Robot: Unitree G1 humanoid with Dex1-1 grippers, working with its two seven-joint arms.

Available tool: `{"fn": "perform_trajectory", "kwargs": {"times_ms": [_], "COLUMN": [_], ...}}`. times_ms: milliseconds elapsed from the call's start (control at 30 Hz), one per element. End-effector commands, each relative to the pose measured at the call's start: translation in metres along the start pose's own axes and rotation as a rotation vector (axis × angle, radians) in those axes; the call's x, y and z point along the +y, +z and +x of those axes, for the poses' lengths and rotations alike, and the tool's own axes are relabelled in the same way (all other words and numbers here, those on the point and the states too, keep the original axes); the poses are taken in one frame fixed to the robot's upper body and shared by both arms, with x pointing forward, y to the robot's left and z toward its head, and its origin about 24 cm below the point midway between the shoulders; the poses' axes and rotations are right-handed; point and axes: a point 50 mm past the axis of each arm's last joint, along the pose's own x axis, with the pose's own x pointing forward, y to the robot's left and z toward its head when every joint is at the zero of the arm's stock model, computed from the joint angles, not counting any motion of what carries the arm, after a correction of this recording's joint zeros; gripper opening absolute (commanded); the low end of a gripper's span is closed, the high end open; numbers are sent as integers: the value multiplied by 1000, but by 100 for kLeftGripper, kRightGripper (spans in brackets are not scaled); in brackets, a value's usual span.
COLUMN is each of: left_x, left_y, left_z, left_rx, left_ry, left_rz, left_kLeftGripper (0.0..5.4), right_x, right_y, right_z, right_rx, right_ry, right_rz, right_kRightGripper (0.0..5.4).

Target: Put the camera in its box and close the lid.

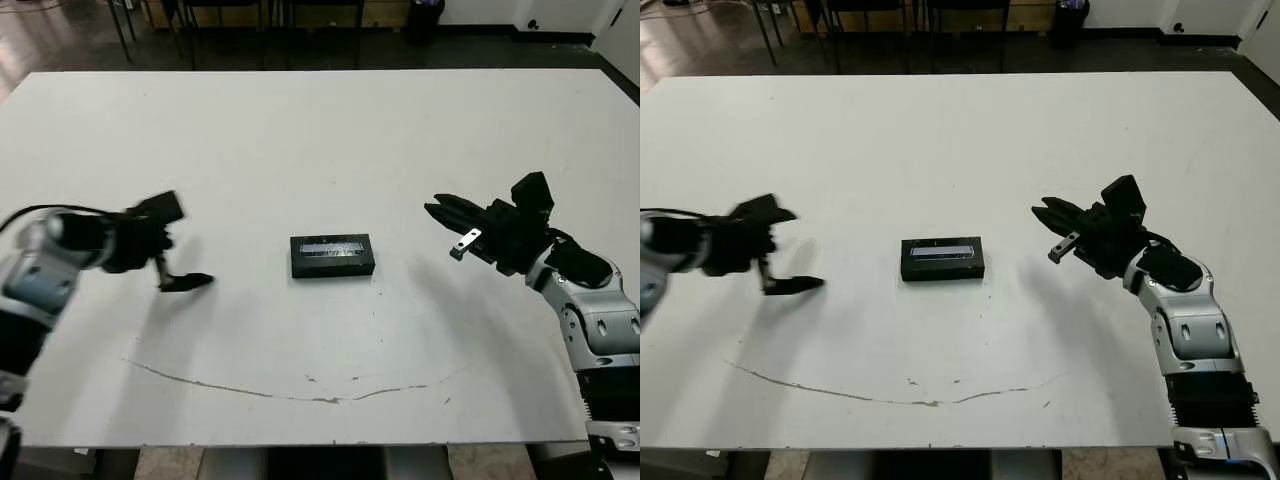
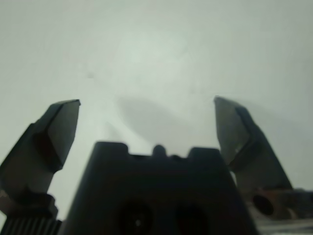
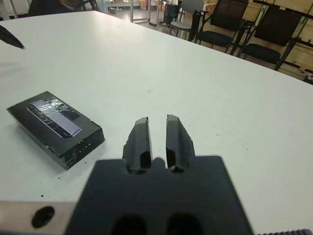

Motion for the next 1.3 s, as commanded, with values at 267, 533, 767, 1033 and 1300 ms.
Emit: {"fn": "perform_trajectory", "kwargs": {"times_ms": [267, 533, 767, 1033, 1300], "left_x": [-40, -80, -109, -142, -164], "left_y": [89, 148, 151, 125, 82], "left_z": [0, 38, 89, 132, 138], "left_rx": [-762, -813, -638, -409, -186], "left_ry": [443, 326, 275, 230, 123], "left_rz": [-307, -408, -374, -337, -308], "left_kLeftGripper": [376, 182, 14, 2, 2], "right_x": [-5, -2, -1, 1, 0], "right_y": [-5, -4, -6, -7, -6], "right_z": [1, 3, -1, -3, -3], "right_rx": [-18, -45, -31, -28, -32], "right_ry": [-62, -124, -132, -121, -119], "right_rz": [3, 13, 20, 29, 33], "right_kRightGripper": [0, 0, 0, 0, 0]}}
